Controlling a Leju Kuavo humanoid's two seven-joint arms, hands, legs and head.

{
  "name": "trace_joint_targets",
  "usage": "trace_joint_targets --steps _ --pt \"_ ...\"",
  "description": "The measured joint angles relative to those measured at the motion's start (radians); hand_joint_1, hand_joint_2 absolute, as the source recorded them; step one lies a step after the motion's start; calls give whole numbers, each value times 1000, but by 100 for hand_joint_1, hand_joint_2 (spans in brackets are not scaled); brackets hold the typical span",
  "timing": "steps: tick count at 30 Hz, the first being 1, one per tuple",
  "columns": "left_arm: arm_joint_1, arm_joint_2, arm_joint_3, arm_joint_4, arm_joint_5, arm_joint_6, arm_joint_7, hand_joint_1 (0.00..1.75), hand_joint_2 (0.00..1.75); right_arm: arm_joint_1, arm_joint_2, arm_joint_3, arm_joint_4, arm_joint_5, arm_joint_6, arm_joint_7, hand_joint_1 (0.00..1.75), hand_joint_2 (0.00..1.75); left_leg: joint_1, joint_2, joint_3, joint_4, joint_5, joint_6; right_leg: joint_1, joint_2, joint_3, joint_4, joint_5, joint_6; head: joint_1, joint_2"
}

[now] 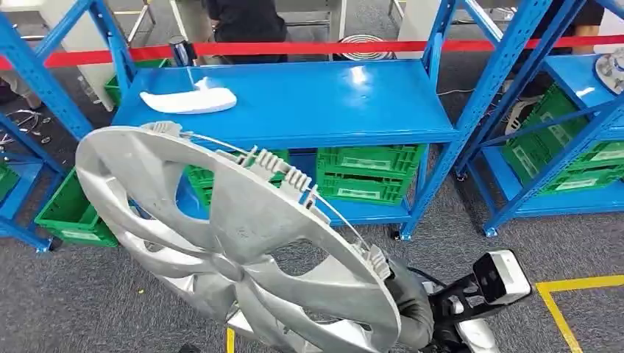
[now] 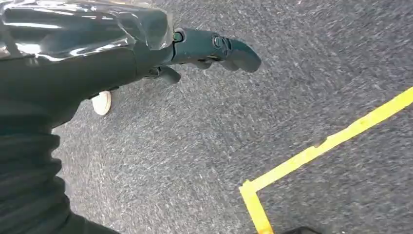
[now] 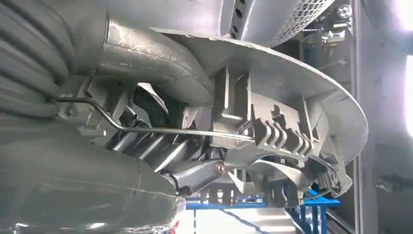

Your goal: Take the parts from the cabinet and place them on the table.

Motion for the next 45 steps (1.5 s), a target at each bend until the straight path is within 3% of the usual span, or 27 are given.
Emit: trace_joint_targets --steps 1,2,4,6,7,8,15,17,19,20,21,22,23,24,25,28,29,32,33,34,35,37,38,40,43,44,45 --pt "2 0 2 -8 0 4 2 0 175 2 0 -1 0 2 0 0 175 175 -2 1 -18 1 14 1 0 0 -21 87 -49 -3 -1 0" --pt "2 0 4 -13 -1 7 5 0 175 3 0 -2 0 3 0 0 175 175 -3 2 -30 3 27 1 0 0 -32 154 -66 4 0 0" --pt "3 0 5 -24 -5 9 11 0 175 4 0 -2 0 5 1 0 175 175 -6 4 -66 7 53 -1 -1 0 -6 184 -25 30 0 0" --pt "4 2 7 -39 -19 15 26 0 175 2 1 -2 0 10 0 0 175 175 -6 4 -101 19 73 -8 -2 0 102 48 29 46 0 0" --pt "5 4 10 -47 -24 18 30 0 175 0 2 -2 0 12 1 0 175 175 -6 4 -112 30 78 -12 -2 0 172 -49 22 40 0 0" --pt "6 5 15 -56 -30 19 34 0 175 -4 3 -1 0 14 0 0 175 175 -12 2 -127 41 84 -18 3 0 235 -140 -19 26 0 0" --pt "7 7 15 -61 -37 19 37 0 175 -5 5 -2 -1 16 0 -2 175 175 -10 4 -130 42 92 -24 5 2 235 -158 -30 21 -3 0" --pt "8 8 16 -65 -45 19 42 0 175 -5 6 -2 -1 18 0 -3 175 175 -9 5 -133 40 103 -29 8 2 219 -157 -26 19 -2 0" --pt "16 11 20 -74 -60 19 53 0 175 -5 8 -2 -2 22 0 -11 175 175 -5 5 -138 37 118 -39 13 2 210 -152 -15 6 -3 0" --pt "27 16 24 -81 -66 19 56 0 175 -7 11 -1 -2 27 0 -12 175 175 4 -1 -153 61 68 -54 -1 -2 190 -156 11 -9 -4 0" --pt "44 27 34 -111 -109 18 85 0 175 -4 17 -2 -2 40 0 -26 175 175 13 -2 -203 358 -125 -79 2 -3 119 -150 74 -15 -6 0" --pt "55 38 45 -134 -121 18 96 0 175 2 16 -2 -2 46 0 -30 175 175 13 -3 -78 244 -22 -72 1 -1 68 -139 105 -8 -6 0" --pt "55 41 47 -140 -123 18 97 0 175 2 17 -3 -4 47 0 -30 175 175 13 -6 -6 150 -24 -66 2 -1 59 -138 114 -3 -6 0" --pt "53 47 48 -147 -125 18 97 0 175 3 17 -3 -8 49 0 -30 175 175 8 -8 57 48 -75 -56 6 -1 53 -137 125 2 -6 0" --pt "54 50 49 -154 -125 18 97 0 175 2 17 -5 -11 50 0 -30 175 175 5 -9 76 6 -85 -50 7 -3 51 -138 133 8 -3 0" --pt "60 55 51 -160 -129 18 105 0 175 3 20 -5 -16 50 0 -33 175 175 -6 -7 51 12 -60 -24 5 -3 50 -150 163 28 -5 0" --pt "64 55 55 -167 -141 18 111 0 175 4 19 -7 -18 53 0 -35 175 175 8 -1 44 -1 -40 -13 4 -3 41 -143 158 28 -6 0" --pt "72 58 73 -194 -184 9 132 0 175 8 16 -8 -18 66 0 -48 175 175 2 4 -8 0 5 0 3 -1 -18 33 -18 1 -2 0" --pt "77 60 78 -203 -200 5 136 0 175 11 16 -10 -18 71 0 -52 175 175 0 5 -27 2 19 0 3 -1 -35 115 -57 4 -2 0" --pt "81 60 84 -211 -211 1 140 0 175 15 15 -13 -18 72 0 -54 175 175 0 6 -40 3 33 -1 2 -1 -38 174 -62 15 -2 0" --pt "85 60 91 -218 -219 -3 142 0 175 19 14 -16 -18 73 0 -56 175 175 0 7 -58 5 47 -3 1 0 -27 198 -42 30 -2 0" --pt "89 60 102 -232 -231 -5 142 0 175 23 12 -19 -18 74 0 -60 175 175 0 8 -97 11 72 -10 0 -1 59 120 24 56 -1 0" --pt "89 60 106 -238 -233 -6 142 0 175 23 11 -21 -18 74 0 -61 175 175 1 7 -114 19 82 -15 0 -1 129 27 32 54 -2 0" --pt "92 61 115 -252 -236 -8 143 0 175 24 12 -22 -24 75 0 -61 175 175 -5 6 -138 38 95 -26 5 1 266 -171 -40 29 -3 0" --pt "100 67 123 -258 -238 -9 145 0 175 25 12 -23 -26 74 0 -64 175 175 1 6 -146 31 130 -43 13 1 232 -163 -27 8 -4 0" --pt "106 71 125 -258 -237 -10 147 0 175 25 13 -23 -26 74 0 -64 175 175 3 5 -153 31 134 -47 3 1 223 -165 -14 -2 -2 0" --pt "111 71 125 -259 -238 -10 148 0 175 25 13 -23 -26 74 0 -63 175 175 8 1 -160 49 86 -56 2 -1 212 -165 -2 -6 -4 0"
